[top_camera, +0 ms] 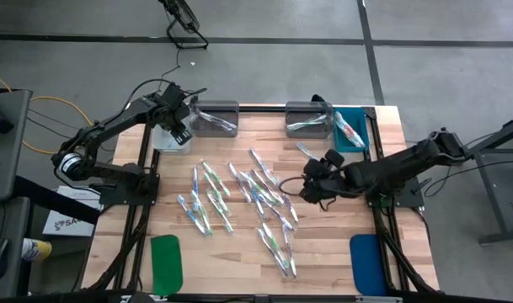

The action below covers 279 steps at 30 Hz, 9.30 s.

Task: Pick & Place Toothbrushes
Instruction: Put the blue toothbrush into the white bin, then put the violet toothbrush into the left black bin

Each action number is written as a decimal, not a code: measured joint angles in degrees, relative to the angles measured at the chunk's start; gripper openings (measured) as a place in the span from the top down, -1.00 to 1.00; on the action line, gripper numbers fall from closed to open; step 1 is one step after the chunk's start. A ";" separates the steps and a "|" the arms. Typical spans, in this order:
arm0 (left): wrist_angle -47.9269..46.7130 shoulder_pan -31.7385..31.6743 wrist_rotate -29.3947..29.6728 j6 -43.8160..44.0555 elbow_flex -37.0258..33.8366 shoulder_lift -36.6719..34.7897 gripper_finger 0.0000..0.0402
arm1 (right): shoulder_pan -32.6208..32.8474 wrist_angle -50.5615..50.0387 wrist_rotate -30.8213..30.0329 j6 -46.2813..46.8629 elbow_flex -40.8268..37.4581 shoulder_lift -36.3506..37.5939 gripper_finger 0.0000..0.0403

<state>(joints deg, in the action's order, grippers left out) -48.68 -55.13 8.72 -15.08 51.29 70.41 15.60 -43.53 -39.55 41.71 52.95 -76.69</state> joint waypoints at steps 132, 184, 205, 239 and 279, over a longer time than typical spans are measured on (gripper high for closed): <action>36.67 22.44 -38.49 -14.94 -8.17 -16.36 0.23 | -13.65 50.62 16.66 -26.91 -6.08 -4.52 0.94; 66.34 36.76 -37.80 -2.74 -8.24 -3.77 0.95 | -13.07 96.30 17.26 -49.55 -2.62 -24.47 0.63; 10.60 13.87 0.31 -6.75 3.85 -11.50 0.95 | -6.36 37.80 3.51 -18.15 -2.62 -0.06 -0.16; -3.55 -1.49 -1.84 -1.16 3.82 5.03 0.25 | -9.23 4.43 3.38 -2.15 -2.62 3.91 -0.16; 18.13 16.17 -12.65 -16.40 -16.31 -28.63 0.29 | -3.18 -2.10 14.54 16.49 -2.71 7.06 -0.16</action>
<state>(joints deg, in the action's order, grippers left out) -30.55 -38.96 -3.92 -31.48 34.98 41.78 12.43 -45.63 -25.00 58.20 50.24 -69.63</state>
